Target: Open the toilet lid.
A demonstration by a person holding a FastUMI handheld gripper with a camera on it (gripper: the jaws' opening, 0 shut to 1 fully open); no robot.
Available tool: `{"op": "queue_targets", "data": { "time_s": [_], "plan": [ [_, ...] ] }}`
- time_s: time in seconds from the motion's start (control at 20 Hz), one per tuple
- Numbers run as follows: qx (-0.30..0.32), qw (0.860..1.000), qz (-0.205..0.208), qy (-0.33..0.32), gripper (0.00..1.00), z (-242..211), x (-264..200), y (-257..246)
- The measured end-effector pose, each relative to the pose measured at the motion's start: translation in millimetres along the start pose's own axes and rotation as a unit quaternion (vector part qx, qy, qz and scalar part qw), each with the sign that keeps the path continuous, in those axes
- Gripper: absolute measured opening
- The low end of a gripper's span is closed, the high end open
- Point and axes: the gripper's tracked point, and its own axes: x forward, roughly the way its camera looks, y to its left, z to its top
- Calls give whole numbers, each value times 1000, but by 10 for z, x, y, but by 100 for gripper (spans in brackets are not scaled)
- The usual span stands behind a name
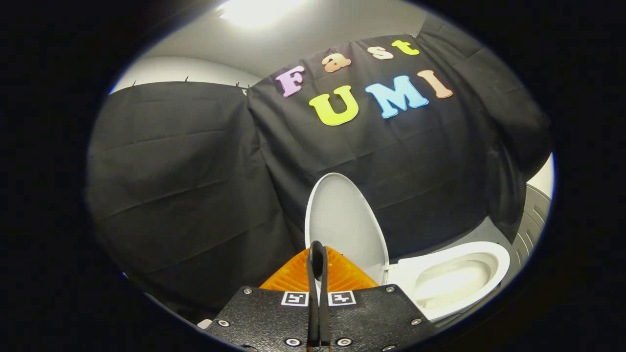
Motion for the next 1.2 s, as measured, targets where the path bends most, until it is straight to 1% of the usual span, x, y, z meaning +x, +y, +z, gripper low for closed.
{"op": "queue_targets", "data": {
  "time_s": [0.1, 0.45, 0.65, 0.75, 0.9, 1.0, 1.05, 1.15, 1.2],
  "plan": [
    [6, 1000, 6, 4, 0, -58, 55, 86],
    [-14, 1000, 28, 5, 0, -194, 201, 329],
    [-6, 999, 52, 10, 0, -327, 310, 512],
    [-18, 998, 62, 16, 0, -334, 356, 593],
    [-38, 997, 59, 17, 0, -333, 364, 600],
    [-68, 996, 64, 11, 1, -274, 301, 606],
    [-79, 994, 70, 9, 7, -261, 272, 612],
    [-85, 993, 82, 7, 34, -253, 198, 619],
    [-91, 993, 80, 6, 52, -239, 150, 567]
  ]
}}
